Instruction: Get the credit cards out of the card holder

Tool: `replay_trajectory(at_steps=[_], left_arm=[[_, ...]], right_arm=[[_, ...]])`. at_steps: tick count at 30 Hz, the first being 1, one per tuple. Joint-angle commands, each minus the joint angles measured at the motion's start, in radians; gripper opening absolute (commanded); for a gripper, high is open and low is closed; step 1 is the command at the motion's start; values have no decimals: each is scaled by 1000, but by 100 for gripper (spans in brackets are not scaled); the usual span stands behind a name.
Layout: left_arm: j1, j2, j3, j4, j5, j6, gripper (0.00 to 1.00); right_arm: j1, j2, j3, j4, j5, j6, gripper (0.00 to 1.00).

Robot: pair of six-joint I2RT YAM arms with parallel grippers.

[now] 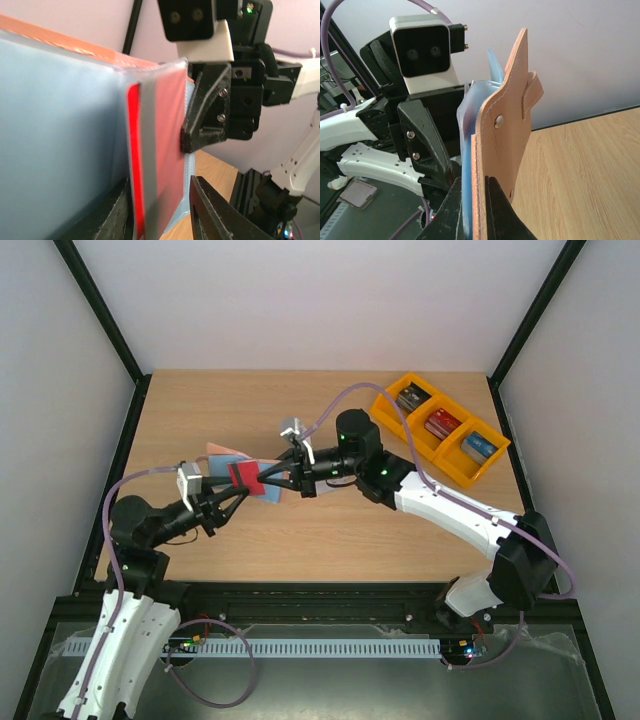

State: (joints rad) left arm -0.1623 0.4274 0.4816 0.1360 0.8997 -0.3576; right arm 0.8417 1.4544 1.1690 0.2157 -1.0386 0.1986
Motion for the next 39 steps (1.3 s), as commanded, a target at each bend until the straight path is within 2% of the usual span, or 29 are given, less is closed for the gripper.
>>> replay_trajectory(at_steps=[1,4,7,23,26,31,34,39], left_arm=[[31,-11,47,8,-63,-57,35],[46,-17,57,1,-29,-60,41],[49,-19,49,7,-17,-86,42],[45,-15,6,109,43,-129,3],[42,-16,9,110,64,-127,2],[43,-27,46,-26,45,-60,2],[43,-35,45,-35,60,-53,2],[50,-39,53,-74,-17,-14,2]], right_arm=[[-22,-50,-2,-20,-51,-33,2],[-29,-62,2,-61,-61,-69,2],[-33,-66,14,-87,-69,-90,2],[-35,-48,41,-99,-124,-82,2],[-37,-48,42,-111,-123,-92,2],[-78,-74,25,-160,-107,-145,2],[-105,-86,18,-187,-100,-153,2],[-149,-103,-12,-208,-64,-169,2]])
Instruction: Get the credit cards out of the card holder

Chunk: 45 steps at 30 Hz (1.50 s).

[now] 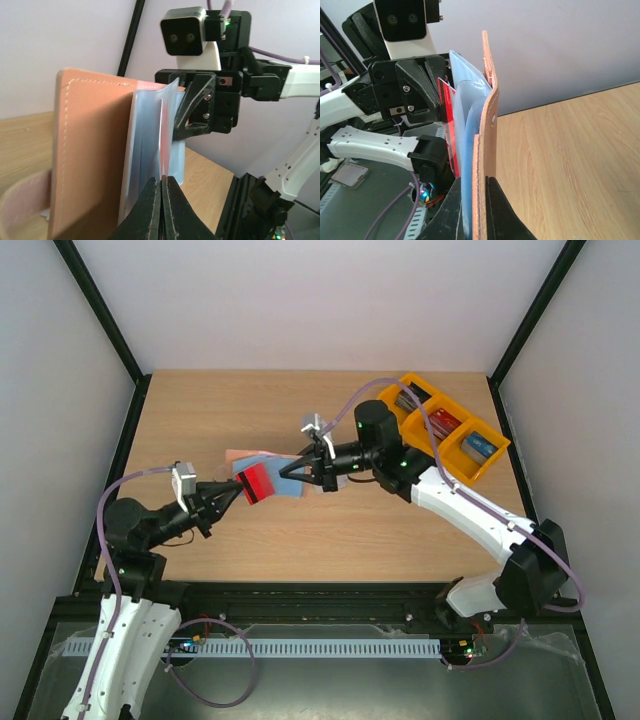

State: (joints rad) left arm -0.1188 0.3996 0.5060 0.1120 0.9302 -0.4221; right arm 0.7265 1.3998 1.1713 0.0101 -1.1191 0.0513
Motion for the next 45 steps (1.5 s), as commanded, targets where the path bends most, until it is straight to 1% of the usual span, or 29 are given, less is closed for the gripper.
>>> replay_trajectory(at_steps=[1,4,5,7,10,13,16,18,20,21,23,24,26,28,29,33,35,38,41,43,44,45], left_arm=[[7,-12,30,-64,-76,69,2],[9,-19,61,-139,-200,179,2],[10,-20,75,-171,-238,247,2],[10,-33,100,-248,-265,444,2],[9,-79,89,-377,-251,790,2],[8,-147,39,-536,-227,1226,2],[8,-234,-16,-585,-258,1575,2],[8,-306,-72,-574,-269,1849,2],[8,-390,-142,-464,-266,2001,2],[8,-404,-164,-414,-249,2067,2],[8,-404,-171,-381,-207,2226,2],[8,-405,-183,-332,-171,2281,2],[8,-406,-211,-236,-131,2368,2],[8,-404,-240,-133,-100,2400,2],[8,-401,-242,-116,-88,2409,2],[8,-401,-194,-268,-95,2432,2],[7,-405,-185,-314,-106,2442,2],[7,-406,-174,-333,-123,2417,2],[7,-406,-171,-336,-135,2392,2],[7,-406,-173,-339,-135,2386,2],[7,-406,-174,-343,-133,2386,2],[7,-406,-176,-346,-131,2384,2]], right_arm=[[-47,-48,-25,12,26,-3,2],[-86,-32,-42,28,109,65,2],[-99,-22,-39,18,138,83,2],[-120,-2,-29,1,196,118,2],[-145,19,-18,-9,248,158,2],[-151,32,0,-32,281,164,2],[-151,17,1,-30,290,162,2],[-153,4,-6,-29,310,159,2],[-154,14,-5,-40,330,169,2],[-154,31,9,-57,315,173,2],[-153,77,36,-99,283,193,2],[-150,104,44,-119,277,205,2],[-132,150,46,-137,282,218,2],[-85,204,48,-140,279,221,2],[-55,241,57,-142,262,219,2],[36,406,114,-103,146,260,2],[65,479,160,-120,126,264,2],[69,547,205,-134,91,274,2],[68,576,195,-110,83,291,2],[68,609,207,-136,79,287,2],[69,627,220,-165,88,278,3],[68,641,230,-192,103,271,7]])
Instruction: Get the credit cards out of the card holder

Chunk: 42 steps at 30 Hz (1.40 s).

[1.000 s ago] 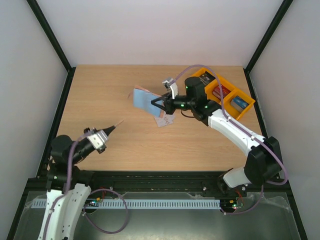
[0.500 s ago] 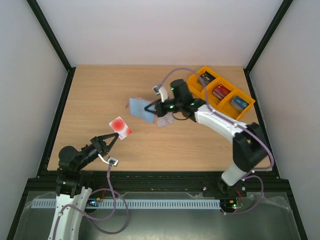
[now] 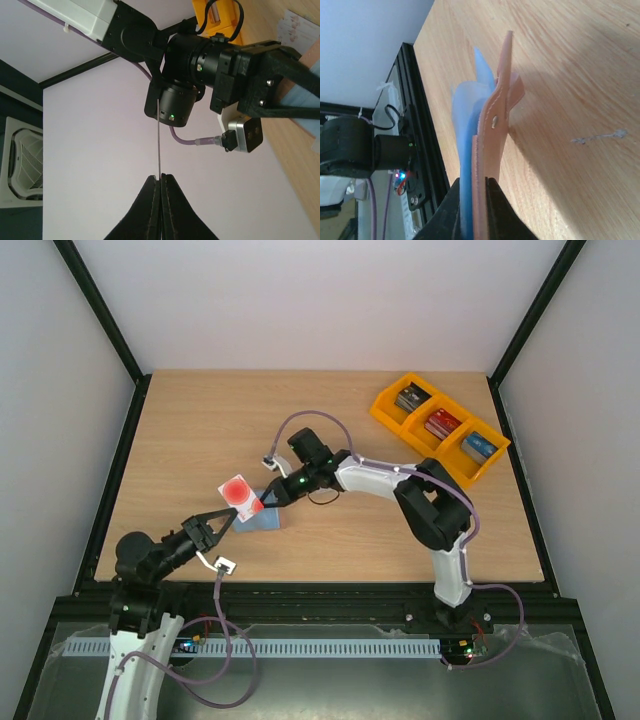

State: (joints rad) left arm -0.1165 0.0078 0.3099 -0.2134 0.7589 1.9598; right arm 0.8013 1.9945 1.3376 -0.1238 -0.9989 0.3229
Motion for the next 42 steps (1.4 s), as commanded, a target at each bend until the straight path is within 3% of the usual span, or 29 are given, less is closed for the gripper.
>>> replay_trajectory(at_steps=[1,8,12,17,21,24,27,30,33,36,42], left_arm=[[5,-14,20,-22,42,0,2],[5,-14,24,-25,31,-36,2],[5,-14,36,-32,26,-91,2],[5,-14,57,-22,33,-241,2],[6,19,102,104,-13,-694,2],[6,145,250,63,-29,-1117,2],[6,268,340,49,51,-1522,2],[5,312,305,218,180,-1950,2],[5,319,236,469,204,-2292,2],[5,334,217,597,192,-2435,2],[0,340,245,540,210,-2395,2]], right_arm=[[-9,52,69,-79,1,-9,10],[-30,54,74,-120,57,-19,12],[-40,59,102,-197,138,-48,32],[-83,-57,92,-229,296,-96,56],[-87,-241,28,-182,333,-242,63],[-84,-418,-95,-34,301,-334,72],[-79,-591,-230,170,231,-418,78],[-49,-751,-361,396,150,-460,85],[2,-817,-434,531,126,-482,88],[32,-798,-393,534,114,-446,86],[69,-714,-310,552,67,-366,62]])
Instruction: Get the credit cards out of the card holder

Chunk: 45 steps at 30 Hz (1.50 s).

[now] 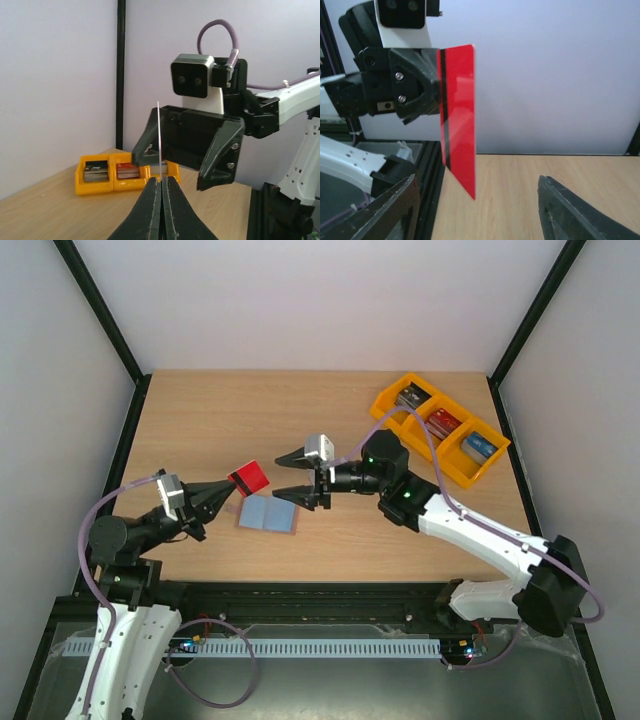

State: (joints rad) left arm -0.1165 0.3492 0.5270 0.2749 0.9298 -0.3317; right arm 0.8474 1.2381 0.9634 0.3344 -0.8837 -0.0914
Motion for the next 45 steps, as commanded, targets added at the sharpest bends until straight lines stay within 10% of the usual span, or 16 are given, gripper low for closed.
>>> replay_trajectory(at_steps=[1,6,10,15,18,20,30,45], left_arm=[[-2,-1,27,37,39,-91,2],[-11,4,34,-30,29,-21,2],[-22,13,40,-43,22,0,2],[-28,4,32,-97,-64,-6,5],[-27,-20,-8,-164,-285,-105,78],[-14,-33,-43,-219,-426,-180,98],[144,-38,-235,-440,-639,-557,99],[213,-107,-360,-578,-706,-702,99]], right_arm=[[29,59,78,96,-67,59,61],[42,124,150,93,-130,133,42],[49,153,193,11,-111,114,4],[48,133,255,-200,17,-5,2],[28,102,240,-339,278,-118,2],[-6,99,238,-446,461,-203,2],[-76,121,-177,-421,1390,-767,2],[-191,201,-479,-224,1288,-995,7]])
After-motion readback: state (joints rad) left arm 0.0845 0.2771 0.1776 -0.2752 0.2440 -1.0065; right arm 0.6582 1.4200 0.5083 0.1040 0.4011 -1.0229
